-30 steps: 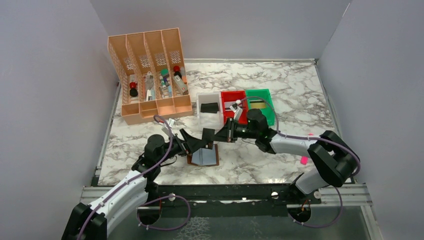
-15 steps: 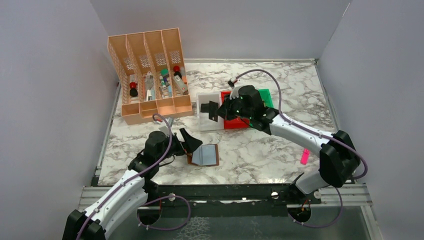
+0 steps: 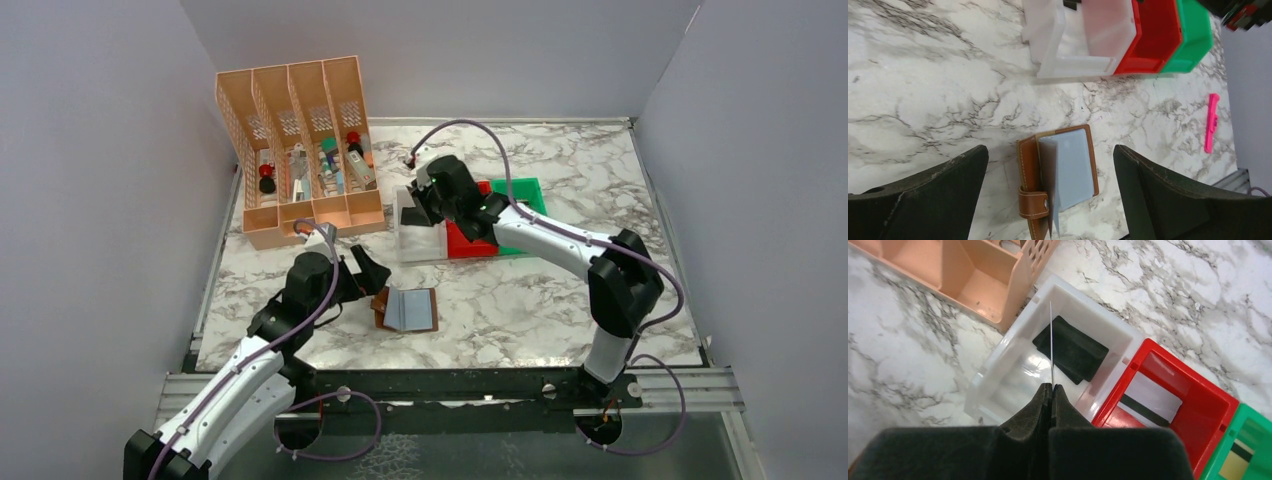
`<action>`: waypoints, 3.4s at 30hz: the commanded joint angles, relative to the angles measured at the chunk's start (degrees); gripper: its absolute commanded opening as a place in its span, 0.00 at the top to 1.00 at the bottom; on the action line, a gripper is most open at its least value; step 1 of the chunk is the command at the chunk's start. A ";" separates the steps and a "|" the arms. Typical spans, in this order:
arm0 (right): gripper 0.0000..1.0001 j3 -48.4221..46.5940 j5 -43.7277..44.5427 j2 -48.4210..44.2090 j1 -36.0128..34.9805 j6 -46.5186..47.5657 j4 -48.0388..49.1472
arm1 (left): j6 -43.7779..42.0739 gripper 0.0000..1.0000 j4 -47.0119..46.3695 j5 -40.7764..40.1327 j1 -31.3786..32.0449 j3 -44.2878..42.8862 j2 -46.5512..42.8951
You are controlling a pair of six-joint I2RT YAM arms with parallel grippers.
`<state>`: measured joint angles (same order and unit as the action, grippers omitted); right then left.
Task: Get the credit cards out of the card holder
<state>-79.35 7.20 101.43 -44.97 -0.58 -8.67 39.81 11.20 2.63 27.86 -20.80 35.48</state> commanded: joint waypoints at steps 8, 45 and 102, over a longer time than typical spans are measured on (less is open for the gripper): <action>0.99 -2.12 10.05 8.51 -3.70 22.54 8.21 | -6.97 0.01 9.64 -10.86 -0.05 -15.41 7.71; 0.92 -6.66 10.74 21.87 -3.98 31.66 4.11 | -13.38 0.01 10.56 -14.14 -0.07 -16.78 8.14; 0.65 38.60 -30.55 -3.81 -3.98 -42.40 21.18 | -2.94 0.66 3.71 8.02 -0.04 -5.42 23.06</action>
<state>-39.11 -21.74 94.70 -48.69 -42.37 11.66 37.06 16.80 7.35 27.86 -27.20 57.04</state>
